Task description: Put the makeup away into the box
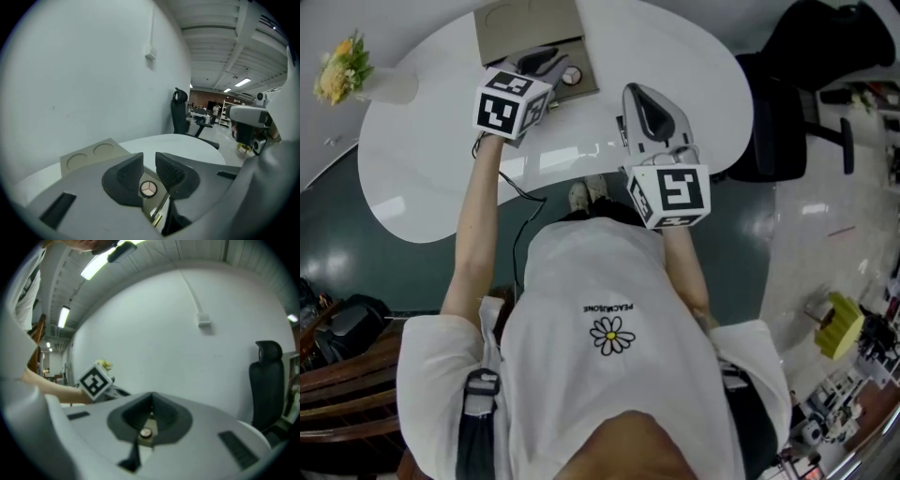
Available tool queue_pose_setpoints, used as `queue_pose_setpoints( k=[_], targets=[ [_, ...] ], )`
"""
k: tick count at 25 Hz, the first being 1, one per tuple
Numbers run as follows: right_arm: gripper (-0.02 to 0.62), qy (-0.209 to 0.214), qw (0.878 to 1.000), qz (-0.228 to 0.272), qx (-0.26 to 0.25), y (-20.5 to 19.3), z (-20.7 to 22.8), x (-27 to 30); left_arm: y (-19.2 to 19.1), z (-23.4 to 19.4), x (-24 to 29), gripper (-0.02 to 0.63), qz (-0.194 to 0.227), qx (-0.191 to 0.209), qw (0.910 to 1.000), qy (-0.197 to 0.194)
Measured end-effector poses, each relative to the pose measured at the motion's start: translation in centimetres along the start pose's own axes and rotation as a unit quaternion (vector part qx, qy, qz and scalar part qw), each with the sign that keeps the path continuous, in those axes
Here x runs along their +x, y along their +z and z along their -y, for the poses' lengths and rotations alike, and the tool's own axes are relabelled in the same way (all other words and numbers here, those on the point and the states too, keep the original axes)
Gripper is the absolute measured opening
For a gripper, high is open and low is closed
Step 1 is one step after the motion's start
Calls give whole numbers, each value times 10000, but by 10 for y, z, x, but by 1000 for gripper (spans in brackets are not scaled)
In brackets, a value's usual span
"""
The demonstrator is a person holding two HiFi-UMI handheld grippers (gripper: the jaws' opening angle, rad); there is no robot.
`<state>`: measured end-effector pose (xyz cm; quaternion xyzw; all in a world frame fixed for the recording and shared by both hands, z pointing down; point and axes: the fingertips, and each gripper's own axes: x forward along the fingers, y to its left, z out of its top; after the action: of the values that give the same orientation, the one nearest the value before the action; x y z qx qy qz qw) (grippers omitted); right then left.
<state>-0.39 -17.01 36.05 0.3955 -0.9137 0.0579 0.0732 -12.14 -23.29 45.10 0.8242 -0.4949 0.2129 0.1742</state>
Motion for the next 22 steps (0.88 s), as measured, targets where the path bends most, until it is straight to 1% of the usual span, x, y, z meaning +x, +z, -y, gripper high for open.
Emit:
queue_pose_setpoints(
  k=[2,3,4,5,6,8,9,11,13,15,22],
  targets=[
    [29,99,9999,92,-9,8,-5,1,17,-1,-24,92,431,-140,9982,387],
    [29,152,9998,141,29,11,-8,2,26,-1,-39,78,693,-179,9955,617],
    [29,213,9996,187,78,14,-11,2,37,-1,-55,53,1004,-166,9910,870],
    [29,280,9993,224,124,17,-14,3,49,1,-74,33,1366,-95,9841,1135],
    [29,345,9990,256,159,19,-18,4,60,4,-94,28,1742,7,9747,1403],
    [29,448,9984,290,192,21,-25,7,75,11,-129,23,2360,167,9532,1880],
    [29,481,9982,291,188,22,-28,8,79,16,-143,21,2580,165,9438,2059],
    [29,518,9981,286,166,22,-33,8,77,24,-163,20,2892,-44,9289,2313],
    [29,564,9978,295,167,22,-38,8,66,30,-173,20,3024,-276,9190,2514],
    [29,615,9975,317,170,24,-42,8,54,36,-177,20,3059,-408,9142,2628],
    [29,647,9970,384,176,26,-48,6,36,48,-178,18,2967,-709,9103,2799]
  ],
)
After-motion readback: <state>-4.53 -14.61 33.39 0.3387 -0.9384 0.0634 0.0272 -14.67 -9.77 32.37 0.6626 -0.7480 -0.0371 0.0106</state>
